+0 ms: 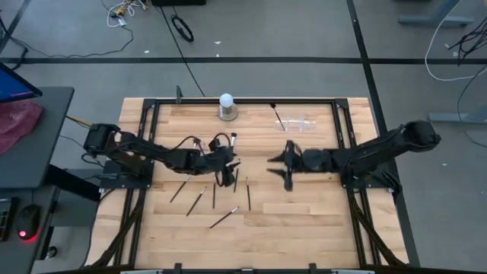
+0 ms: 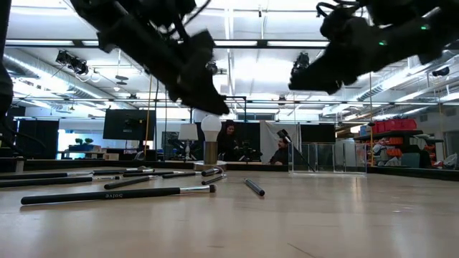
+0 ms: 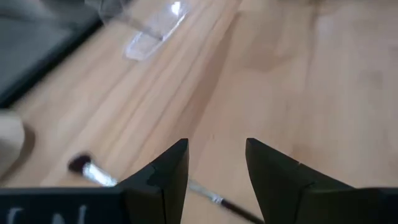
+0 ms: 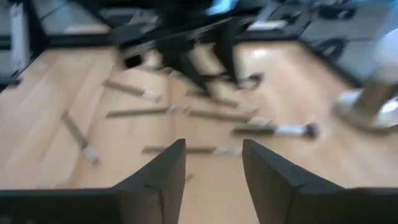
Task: Put items in baskets/containers
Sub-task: Put the silver powder brush into the transparent organizer
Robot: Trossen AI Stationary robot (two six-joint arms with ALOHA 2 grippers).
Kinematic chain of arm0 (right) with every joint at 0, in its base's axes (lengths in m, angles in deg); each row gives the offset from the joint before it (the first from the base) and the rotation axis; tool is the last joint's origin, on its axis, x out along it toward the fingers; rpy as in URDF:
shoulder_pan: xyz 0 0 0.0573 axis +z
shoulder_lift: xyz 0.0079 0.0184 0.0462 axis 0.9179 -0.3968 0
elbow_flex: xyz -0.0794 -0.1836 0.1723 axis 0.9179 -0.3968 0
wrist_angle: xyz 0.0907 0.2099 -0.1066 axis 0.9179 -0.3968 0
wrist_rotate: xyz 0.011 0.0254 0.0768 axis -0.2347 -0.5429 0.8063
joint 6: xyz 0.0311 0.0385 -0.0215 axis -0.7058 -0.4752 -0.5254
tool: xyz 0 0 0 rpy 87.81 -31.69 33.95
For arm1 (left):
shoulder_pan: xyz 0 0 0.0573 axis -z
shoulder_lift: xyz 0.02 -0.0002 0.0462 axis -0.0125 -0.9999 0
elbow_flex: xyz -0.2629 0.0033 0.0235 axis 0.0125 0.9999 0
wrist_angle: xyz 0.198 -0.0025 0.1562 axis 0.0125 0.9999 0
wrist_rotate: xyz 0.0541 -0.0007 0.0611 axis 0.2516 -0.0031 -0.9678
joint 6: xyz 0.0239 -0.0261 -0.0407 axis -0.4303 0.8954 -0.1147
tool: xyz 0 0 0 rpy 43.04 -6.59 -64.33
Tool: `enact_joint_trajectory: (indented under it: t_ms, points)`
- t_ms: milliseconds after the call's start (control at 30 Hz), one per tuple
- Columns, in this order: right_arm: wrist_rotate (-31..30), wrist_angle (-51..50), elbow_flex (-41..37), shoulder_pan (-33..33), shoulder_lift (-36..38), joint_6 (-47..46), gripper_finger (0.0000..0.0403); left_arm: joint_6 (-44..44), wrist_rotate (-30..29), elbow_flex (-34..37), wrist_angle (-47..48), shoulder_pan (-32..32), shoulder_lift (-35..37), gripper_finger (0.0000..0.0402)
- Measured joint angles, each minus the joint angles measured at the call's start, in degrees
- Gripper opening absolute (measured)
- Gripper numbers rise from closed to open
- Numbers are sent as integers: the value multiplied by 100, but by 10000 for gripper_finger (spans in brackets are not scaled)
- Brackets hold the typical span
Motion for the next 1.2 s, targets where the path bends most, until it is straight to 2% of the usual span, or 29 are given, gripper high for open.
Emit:
enact_joint_trajectory:
  t_ms: [133, 267, 467, 633, 800, 1133, 1200]
  points:
    - [-195, 66, -109, 434, -376, -341, 149, 701, 7, 0, -23, -280, -310, 166]
    - [-451, 338, -163, 557, -705, -382, 142, 1195, 0, 3, -76, -681, -644, 182]
    - [-453, 721, -161, 426, -859, -131, 137, 1336, 22, -4, -666, -1141, -1205, 224]
    - [-452, 932, -161, 323, -856, -92, 137, 1356, 23, 8, -869, -1318, -1582, 231]
    - [-450, 945, -158, 305, -856, -90, 136, 1373, -37, 3, -967, -1354, -1862, 198]
    - [-450, 966, -159, 305, -853, -94, 136, 1158, 168, -10, -1193, -1402, -1971, 57]
    - [-450, 908, -160, 305, -799, -99, 136, 1025, 227, 3, -1341, -1404, -1983, 49]
